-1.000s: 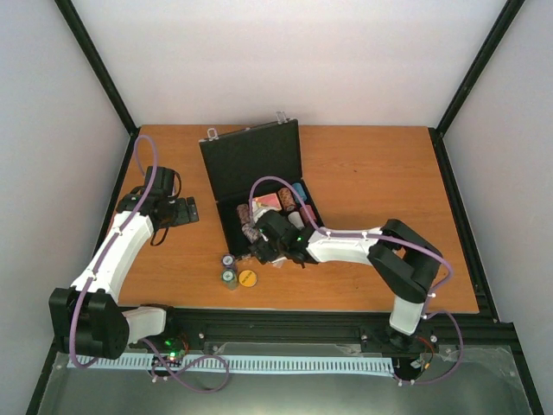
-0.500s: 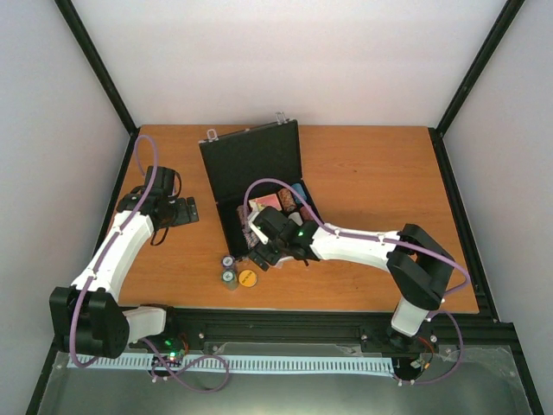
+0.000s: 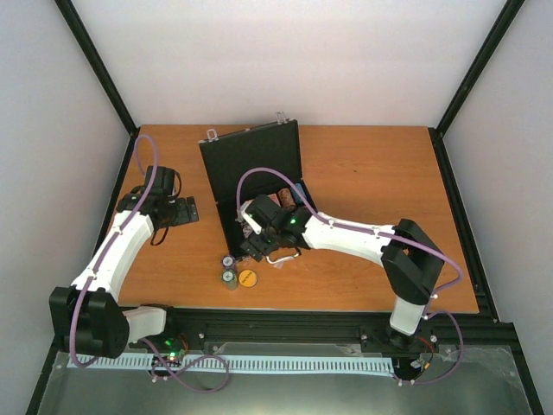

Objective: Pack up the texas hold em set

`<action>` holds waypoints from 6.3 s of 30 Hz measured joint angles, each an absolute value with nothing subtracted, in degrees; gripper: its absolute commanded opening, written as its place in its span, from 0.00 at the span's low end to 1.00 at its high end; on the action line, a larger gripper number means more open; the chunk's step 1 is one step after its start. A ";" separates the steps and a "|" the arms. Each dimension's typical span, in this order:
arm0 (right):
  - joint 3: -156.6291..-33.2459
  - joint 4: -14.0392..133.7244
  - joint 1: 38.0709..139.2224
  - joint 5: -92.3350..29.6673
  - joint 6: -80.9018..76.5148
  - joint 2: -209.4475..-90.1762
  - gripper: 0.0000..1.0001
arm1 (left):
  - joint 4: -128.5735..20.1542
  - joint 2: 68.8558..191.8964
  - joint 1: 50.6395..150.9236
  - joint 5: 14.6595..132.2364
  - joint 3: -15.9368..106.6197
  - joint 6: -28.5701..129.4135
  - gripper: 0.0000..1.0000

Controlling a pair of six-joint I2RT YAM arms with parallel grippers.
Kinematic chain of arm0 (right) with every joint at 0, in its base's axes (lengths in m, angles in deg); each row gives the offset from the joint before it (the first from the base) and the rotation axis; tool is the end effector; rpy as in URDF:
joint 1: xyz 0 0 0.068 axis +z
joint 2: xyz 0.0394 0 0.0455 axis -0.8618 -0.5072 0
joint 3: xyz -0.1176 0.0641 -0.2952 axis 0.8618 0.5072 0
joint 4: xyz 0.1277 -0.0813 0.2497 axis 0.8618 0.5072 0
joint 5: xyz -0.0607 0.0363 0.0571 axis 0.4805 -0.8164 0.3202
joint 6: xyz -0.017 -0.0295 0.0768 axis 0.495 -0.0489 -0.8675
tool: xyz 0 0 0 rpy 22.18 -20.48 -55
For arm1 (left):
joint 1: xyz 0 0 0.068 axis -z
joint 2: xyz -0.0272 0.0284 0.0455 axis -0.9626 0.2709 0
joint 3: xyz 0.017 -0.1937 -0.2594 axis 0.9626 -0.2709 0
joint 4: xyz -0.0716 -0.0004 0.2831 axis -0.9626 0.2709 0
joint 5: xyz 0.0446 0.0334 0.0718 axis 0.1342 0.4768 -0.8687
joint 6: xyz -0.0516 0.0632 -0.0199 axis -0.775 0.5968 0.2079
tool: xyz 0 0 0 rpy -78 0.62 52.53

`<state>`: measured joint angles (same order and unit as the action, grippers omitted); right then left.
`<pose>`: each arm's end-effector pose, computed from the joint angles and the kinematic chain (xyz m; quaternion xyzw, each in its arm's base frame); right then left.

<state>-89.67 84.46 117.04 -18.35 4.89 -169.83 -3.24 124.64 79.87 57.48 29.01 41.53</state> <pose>0.2380 0.3611 0.2122 -0.4495 0.8428 0.1010 0.2781 0.2607 -0.0156 0.2719 -0.1413 0.9593 0.0105 0.2441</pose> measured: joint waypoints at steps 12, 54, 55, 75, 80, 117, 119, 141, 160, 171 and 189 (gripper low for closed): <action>-102.52 93.49 122.15 -26.24 7.19 -174.90 0.97 | -1.78 125.71 79.87 54.82 30.80 40.29 1.00; -120.10 107.56 127.22 -18.04 -7.15 -190.53 0.84 | 7.14 119.42 76.63 49.57 32.28 32.86 1.00; -120.10 107.61 127.22 -18.06 -7.15 -190.53 0.83 | 7.12 119.48 76.63 49.61 32.28 32.86 1.00; -124.01 109.62 127.77 -21.47 -5.62 -193.48 0.28 | 7.12 121.36 76.63 49.05 34.03 33.36 1.00; -126.15 109.99 127.77 -21.85 -4.79 -194.48 0.23 | 7.09 121.36 76.63 48.19 34.10 33.75 1.00; -128.05 91.50 117.47 -13.52 7.43 -191.67 0.22 | 6.20 121.36 76.59 47.78 34.10 34.39 1.00; -128.23 91.04 117.34 -13.82 7.67 -193.11 0.22 | 6.20 121.36 76.59 47.82 34.08 34.41 1.00; -111.55 79.96 117.47 -15.94 5.22 -190.55 0.53 | 5.69 121.56 76.59 49.59 33.99 35.11 1.00; -110.02 88.46 119.97 -19.97 3.58 -182.70 1.00 | 4.84 121.97 76.59 49.96 33.53 35.22 1.00; -109.82 97.40 119.97 -18.85 2.80 -180.67 1.00 | 4.47 123.55 76.59 49.96 33.53 35.19 1.00; -112.58 98.21 119.55 -9.65 3.21 -189.55 1.00 | 3.55 124.81 76.59 49.99 33.53 35.17 1.00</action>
<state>-112.58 98.21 119.55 -9.65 3.21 -189.55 3.55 124.81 76.59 49.99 33.53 35.17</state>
